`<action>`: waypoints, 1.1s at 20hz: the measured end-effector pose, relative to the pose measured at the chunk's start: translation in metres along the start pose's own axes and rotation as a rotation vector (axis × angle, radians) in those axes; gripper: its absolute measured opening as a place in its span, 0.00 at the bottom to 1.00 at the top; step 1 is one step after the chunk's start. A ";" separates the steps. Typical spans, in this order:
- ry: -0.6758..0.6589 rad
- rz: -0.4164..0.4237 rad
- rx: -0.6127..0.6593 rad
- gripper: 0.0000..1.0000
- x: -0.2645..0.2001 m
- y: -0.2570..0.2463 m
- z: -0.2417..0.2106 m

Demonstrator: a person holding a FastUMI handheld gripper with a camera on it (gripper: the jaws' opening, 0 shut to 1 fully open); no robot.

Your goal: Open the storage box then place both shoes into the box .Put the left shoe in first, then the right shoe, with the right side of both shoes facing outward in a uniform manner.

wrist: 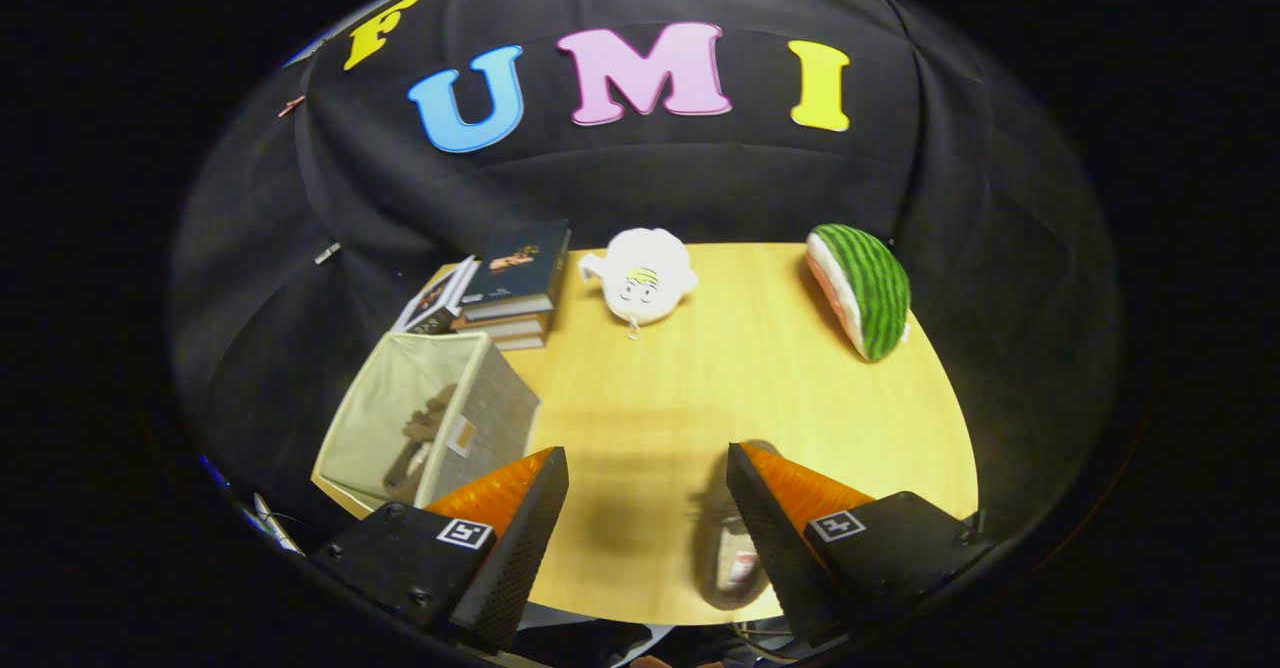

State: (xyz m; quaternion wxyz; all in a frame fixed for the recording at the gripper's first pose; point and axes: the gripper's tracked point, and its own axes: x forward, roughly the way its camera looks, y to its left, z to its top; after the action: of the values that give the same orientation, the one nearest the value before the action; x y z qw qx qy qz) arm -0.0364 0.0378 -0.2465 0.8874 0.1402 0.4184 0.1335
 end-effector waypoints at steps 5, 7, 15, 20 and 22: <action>0.066 -0.073 -0.053 0.99 0.022 -0.074 -0.065; 0.107 -0.071 -0.043 0.99 0.039 -0.087 -0.089; 0.244 -0.025 -0.061 0.99 0.102 -0.102 -0.145; 0.224 -0.017 -0.012 0.59 0.123 -0.097 -0.127; 0.216 -0.082 -0.021 0.28 0.126 -0.109 -0.120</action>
State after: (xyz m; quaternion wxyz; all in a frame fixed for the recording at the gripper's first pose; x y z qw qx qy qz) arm -0.0394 -0.0021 -0.4476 0.8433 0.0984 0.5156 0.1157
